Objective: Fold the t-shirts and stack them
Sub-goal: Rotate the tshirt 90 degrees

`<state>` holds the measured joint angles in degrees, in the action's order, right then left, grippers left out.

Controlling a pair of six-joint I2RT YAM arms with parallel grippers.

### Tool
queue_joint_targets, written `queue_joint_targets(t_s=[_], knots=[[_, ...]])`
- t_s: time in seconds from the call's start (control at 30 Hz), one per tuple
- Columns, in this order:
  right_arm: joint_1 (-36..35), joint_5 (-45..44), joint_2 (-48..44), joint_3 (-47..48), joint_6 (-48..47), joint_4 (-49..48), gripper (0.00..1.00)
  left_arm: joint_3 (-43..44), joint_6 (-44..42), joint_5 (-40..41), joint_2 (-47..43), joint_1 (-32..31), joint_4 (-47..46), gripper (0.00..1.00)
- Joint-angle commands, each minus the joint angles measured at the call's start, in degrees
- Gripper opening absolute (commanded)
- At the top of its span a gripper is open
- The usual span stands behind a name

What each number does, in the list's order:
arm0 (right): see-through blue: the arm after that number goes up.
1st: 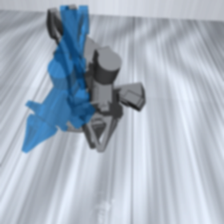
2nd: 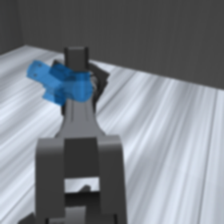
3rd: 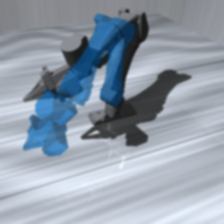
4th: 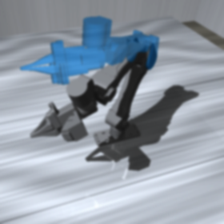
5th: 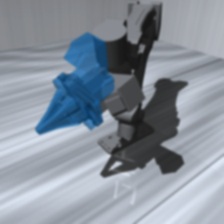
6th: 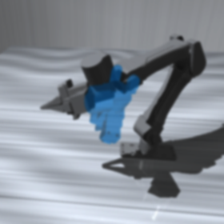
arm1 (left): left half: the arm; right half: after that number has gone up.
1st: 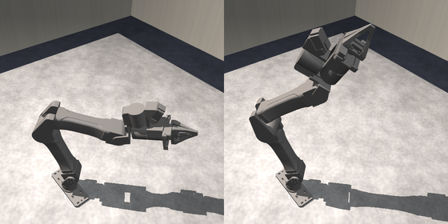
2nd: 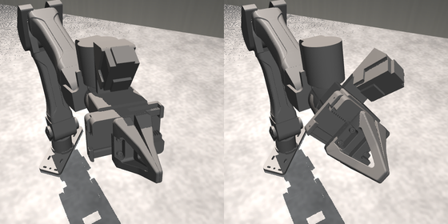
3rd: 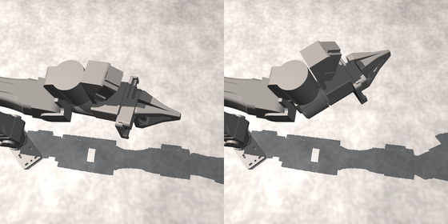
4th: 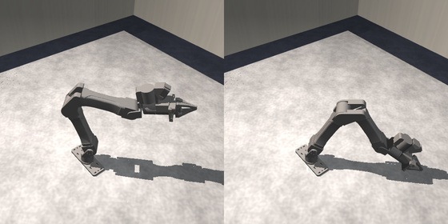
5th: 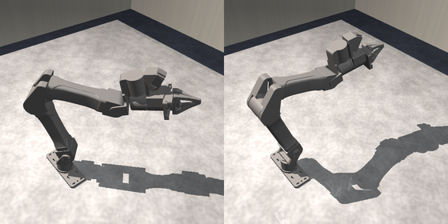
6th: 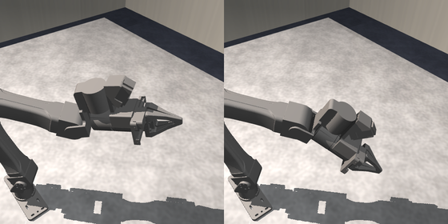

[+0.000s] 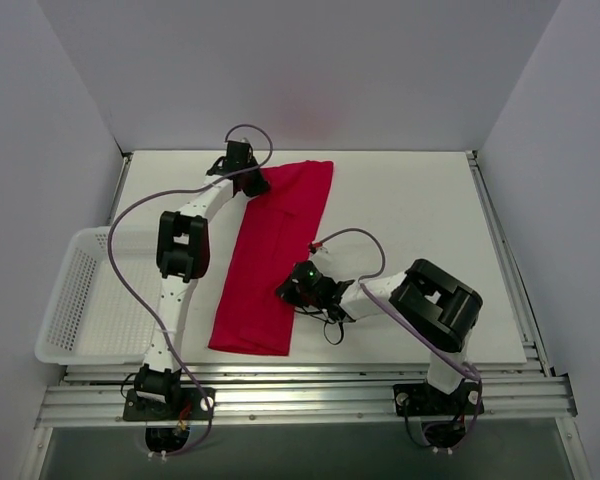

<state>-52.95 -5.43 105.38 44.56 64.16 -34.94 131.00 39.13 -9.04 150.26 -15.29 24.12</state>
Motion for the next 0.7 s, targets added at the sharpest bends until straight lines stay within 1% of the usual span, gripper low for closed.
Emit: queue_joint_targets(t_s=[0.0,0.17,0.4,0.43,0.5,0.53,0.57,0.6,0.63,0.67], knots=[[0.0,-4.3,-0.8,-5.1,-1.4,18.5,0.00,-2.6,-2.0,2.1,-2.4,1.7,2.4,0.02],[0.6,-9.5,-6.2,-8.7,-0.2,21.8,0.00,-1.1,-2.8,2.1,-2.0,2.6,3.2,0.02],[0.9,-8.6,-4.6,-9.1,-0.3,20.9,0.00,-1.7,-3.9,0.4,-1.8,3.2,1.6,0.03],[0.8,-8.5,-4.2,-9.0,-0.4,20.6,0.00,-2.0,-4.5,0.3,-2.2,3.2,0.8,0.27],[0.7,-7.9,-3.4,-8.5,-1.2,20.0,0.00,-2.7,-5.4,0.7,-3.5,3.2,0.0,0.68],[0.5,-8.3,-3.4,-8.2,-1.6,20.6,0.00,-2.8,-6.3,1.6,-4.1,3.2,0.0,0.94],[0.0,-8.9,-3.6,-7.7,-1.8,21.1,0.02,-2.8,-6.7,2.4,-4.8,3.5,0.1,0.94],[-0.5,-10.3,-4.2,-7.0,-2.0,21.7,0.14,-2.9,-7.1,3.1,-5.5,3.8,-0.1,0.94],[-0.8,-11.2,-4.8,-6.7,-2.1,22.6,0.23,-3.0,-7.7,3.6,-7.3,4.1,0.0,0.94],[-0.9,-12.3,-6.9,-6.1,-2.3,24.5,0.34,-3.2,-7.9,3.8,-8.5,5.1,-0.3,0.94]])
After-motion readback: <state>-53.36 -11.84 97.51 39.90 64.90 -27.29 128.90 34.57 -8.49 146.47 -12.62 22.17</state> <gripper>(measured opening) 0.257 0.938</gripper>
